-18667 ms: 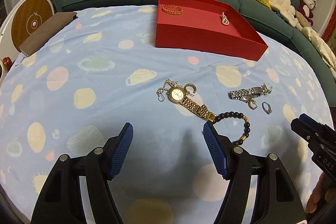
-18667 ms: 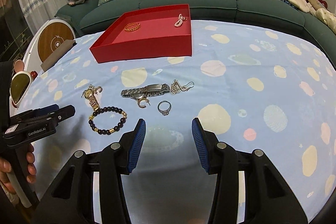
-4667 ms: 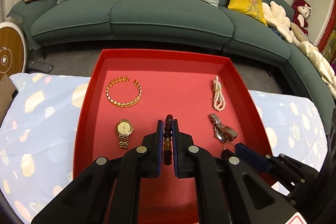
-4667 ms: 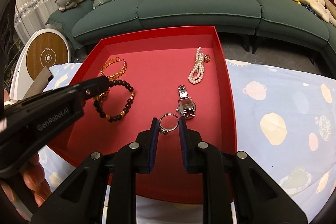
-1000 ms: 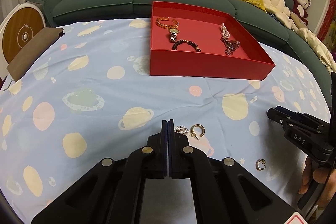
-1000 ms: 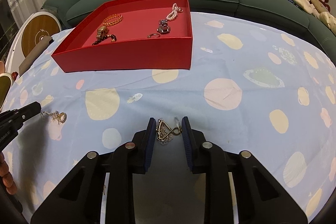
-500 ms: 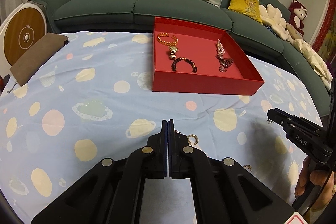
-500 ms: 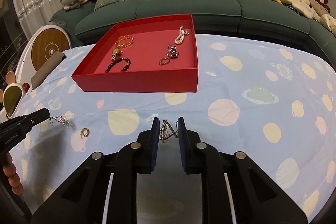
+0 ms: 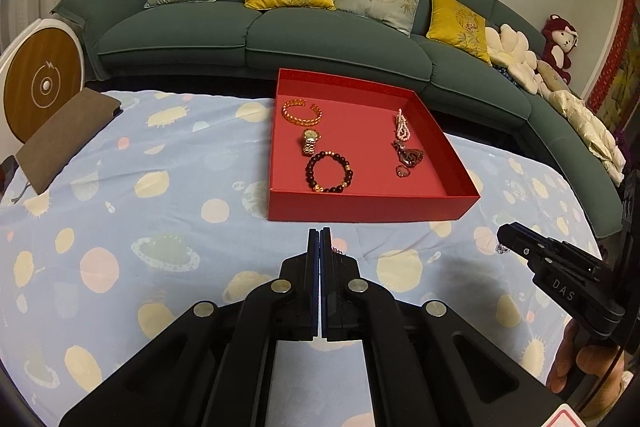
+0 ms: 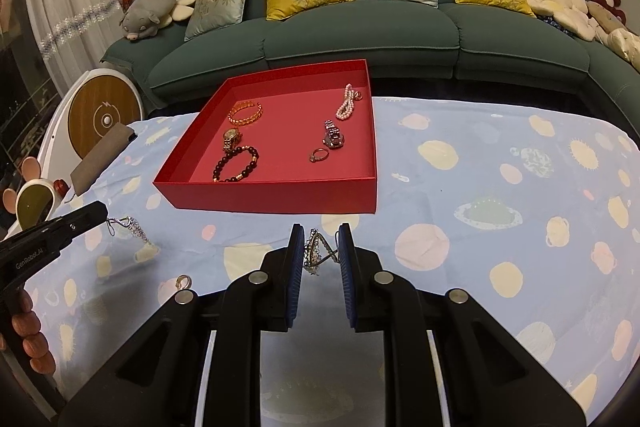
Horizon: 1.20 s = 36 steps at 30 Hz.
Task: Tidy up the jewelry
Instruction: 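Carry the chain and pendant into the red tray and open both tools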
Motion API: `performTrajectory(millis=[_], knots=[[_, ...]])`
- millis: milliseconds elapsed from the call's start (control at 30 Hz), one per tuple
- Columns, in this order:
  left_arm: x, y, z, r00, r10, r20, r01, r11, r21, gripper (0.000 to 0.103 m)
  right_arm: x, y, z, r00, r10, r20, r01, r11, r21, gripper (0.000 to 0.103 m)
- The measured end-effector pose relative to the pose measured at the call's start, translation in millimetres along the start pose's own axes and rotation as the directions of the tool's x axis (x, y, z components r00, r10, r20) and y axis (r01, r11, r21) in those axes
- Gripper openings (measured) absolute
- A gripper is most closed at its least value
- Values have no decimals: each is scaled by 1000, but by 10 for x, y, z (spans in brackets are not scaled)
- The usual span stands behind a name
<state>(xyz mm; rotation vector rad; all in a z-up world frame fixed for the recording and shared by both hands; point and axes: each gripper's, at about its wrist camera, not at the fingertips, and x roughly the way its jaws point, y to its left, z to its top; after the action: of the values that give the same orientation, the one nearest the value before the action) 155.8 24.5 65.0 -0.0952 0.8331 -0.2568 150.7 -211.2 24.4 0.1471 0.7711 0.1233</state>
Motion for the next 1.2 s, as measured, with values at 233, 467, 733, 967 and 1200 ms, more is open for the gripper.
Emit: performTrajectory(millis=[233, 467, 733, 967, 1200], knots=[[270, -115, 495, 1000, 20, 13, -20, 998, 63, 0, 152, -41, 467, 1000, 5, 15, -5, 1000, -21, 17], [869, -205, 1069, 1000, -2, -5, 3, 999, 50, 0, 739, 49, 1054, 999, 33, 10, -34, 999, 24, 17], [1588, -291, 1357, 997, 22, -76, -19, 999, 38, 0, 1471, 95, 1348, 997, 42, -58, -37, 996, 80, 17], [1778, -322, 1366, 996, 51, -79, -48, 998, 40, 11, 1647, 120, 1361, 999, 1, -54, 1, 999, 34, 20], [1223, -247, 1232, 998, 61, -23, -60, 997, 52, 37, 1151, 108, 1289, 1000, 24, 19, -24, 999, 31, 41]])
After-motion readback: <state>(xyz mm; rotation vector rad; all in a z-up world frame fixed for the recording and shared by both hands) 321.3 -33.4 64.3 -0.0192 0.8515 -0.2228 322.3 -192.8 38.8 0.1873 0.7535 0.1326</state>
